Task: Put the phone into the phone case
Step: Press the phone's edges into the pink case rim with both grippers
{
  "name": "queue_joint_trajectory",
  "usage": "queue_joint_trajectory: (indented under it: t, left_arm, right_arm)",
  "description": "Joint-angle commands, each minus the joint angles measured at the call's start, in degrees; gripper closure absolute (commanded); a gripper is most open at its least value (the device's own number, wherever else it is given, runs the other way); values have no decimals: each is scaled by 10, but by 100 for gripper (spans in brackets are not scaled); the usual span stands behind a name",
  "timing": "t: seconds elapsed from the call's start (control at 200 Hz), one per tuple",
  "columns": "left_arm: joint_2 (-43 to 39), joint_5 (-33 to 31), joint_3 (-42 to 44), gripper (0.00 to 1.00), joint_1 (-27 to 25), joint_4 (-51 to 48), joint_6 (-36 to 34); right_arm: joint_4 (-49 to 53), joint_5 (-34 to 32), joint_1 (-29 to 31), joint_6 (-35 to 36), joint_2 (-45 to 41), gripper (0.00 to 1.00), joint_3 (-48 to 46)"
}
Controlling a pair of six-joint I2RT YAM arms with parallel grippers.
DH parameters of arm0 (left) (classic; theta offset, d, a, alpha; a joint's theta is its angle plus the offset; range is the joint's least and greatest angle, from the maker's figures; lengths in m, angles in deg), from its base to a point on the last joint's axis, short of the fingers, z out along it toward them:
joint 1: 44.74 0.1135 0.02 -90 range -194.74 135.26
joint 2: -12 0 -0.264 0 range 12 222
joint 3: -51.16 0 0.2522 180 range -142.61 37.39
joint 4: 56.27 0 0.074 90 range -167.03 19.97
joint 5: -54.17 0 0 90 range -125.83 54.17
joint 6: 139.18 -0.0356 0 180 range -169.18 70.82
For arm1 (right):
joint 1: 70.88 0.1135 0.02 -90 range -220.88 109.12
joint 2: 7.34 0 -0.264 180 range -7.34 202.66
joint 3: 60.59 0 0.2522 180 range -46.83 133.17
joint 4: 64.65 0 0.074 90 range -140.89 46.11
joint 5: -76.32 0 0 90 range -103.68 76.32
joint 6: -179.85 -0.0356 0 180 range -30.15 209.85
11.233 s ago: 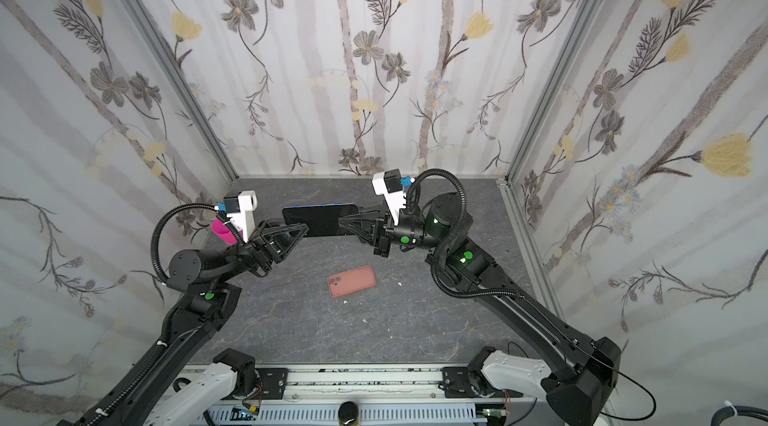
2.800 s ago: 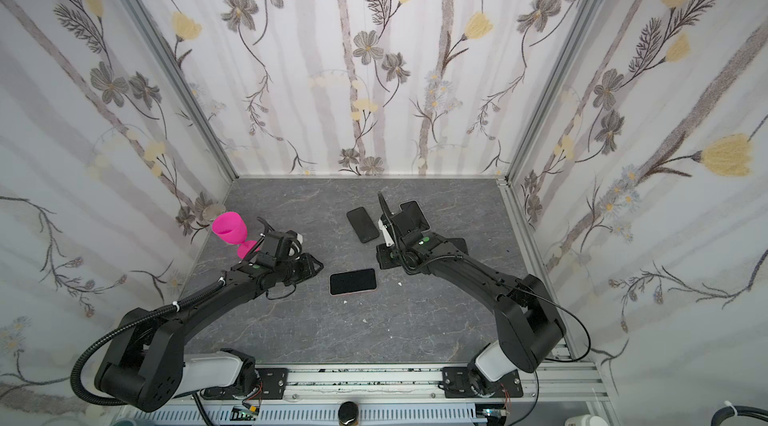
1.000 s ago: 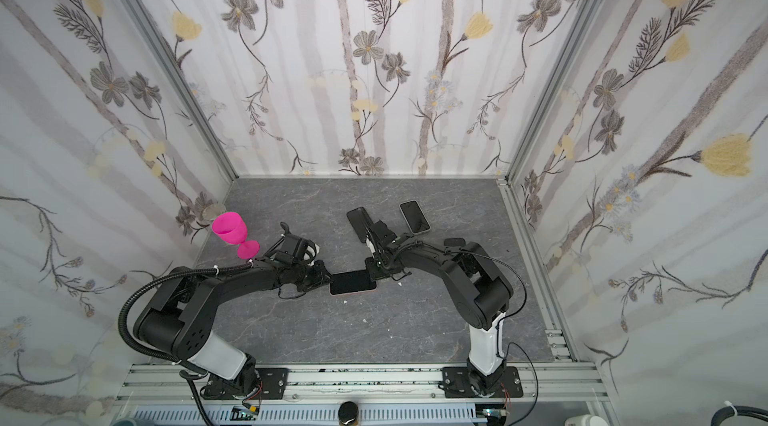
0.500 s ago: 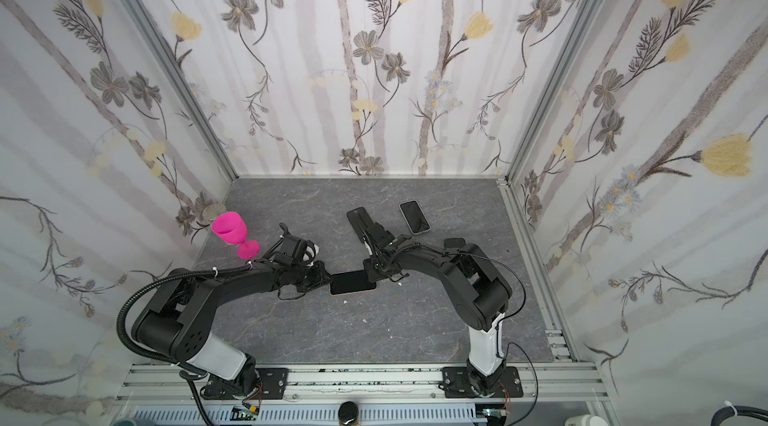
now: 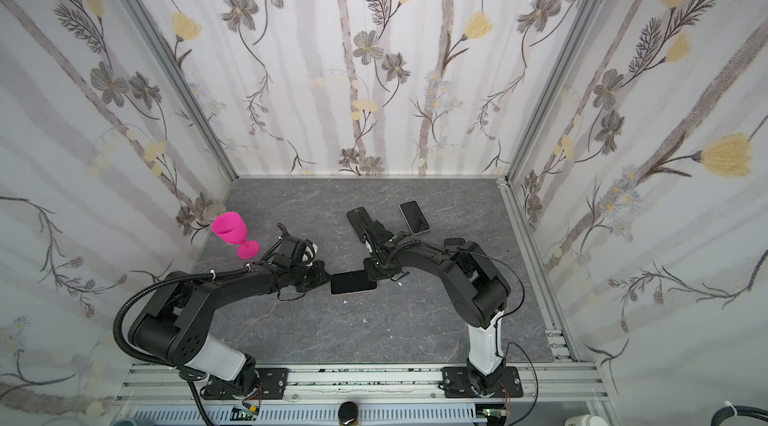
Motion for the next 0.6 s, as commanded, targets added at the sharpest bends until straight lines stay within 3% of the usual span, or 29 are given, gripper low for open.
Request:
queue_joint_trajectory:
  t: [0.0, 0.385, 0.594]
  left_arm:
    - [7, -20, 7, 97, -3, -39, -1]
    - [-2, -26, 4, 98, -3, -48, -5]
    - [-6, -28, 5, 98, -3, -51, -5]
  right_arm:
    - [34, -18, 0, 2, -6, 72, 8]
    - [32, -41, -5, -5, 4, 74, 10]
    - [29, -38, -12, -2, 11, 81, 13]
